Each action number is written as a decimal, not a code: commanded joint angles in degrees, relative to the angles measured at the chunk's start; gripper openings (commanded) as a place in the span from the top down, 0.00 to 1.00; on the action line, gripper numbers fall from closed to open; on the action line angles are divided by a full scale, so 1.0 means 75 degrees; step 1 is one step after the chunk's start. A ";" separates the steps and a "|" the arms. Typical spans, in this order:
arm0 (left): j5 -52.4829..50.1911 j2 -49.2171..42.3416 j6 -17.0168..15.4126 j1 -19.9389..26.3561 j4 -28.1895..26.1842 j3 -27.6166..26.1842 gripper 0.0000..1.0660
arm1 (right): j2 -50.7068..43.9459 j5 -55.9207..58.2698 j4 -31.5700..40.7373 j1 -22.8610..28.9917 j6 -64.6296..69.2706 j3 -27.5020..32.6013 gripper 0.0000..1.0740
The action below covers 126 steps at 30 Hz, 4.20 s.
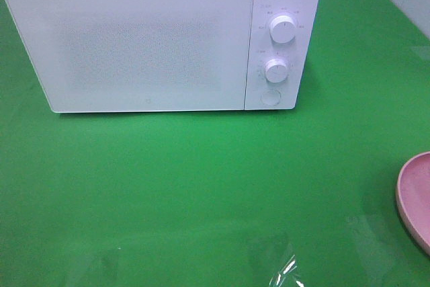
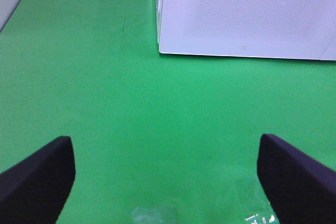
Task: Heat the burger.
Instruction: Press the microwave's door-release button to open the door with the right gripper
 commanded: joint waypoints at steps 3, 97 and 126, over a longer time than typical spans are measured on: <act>-0.0092 -0.0107 -0.0008 0.0015 -0.0092 0.0023 0.20 | -0.0199 -0.0076 0.0046 -0.0061 -0.0092 0.0008 0.30; -0.0092 -0.0107 -0.0008 0.0015 -0.0076 0.0023 0.20 | 0.9908 -1.3025 0.3163 0.1337 -0.2926 0.1459 0.32; -0.0092 -0.0107 -0.0008 0.0015 -0.0069 0.0023 0.20 | 1.2575 -1.6310 0.7479 0.5485 -0.3102 0.1268 0.32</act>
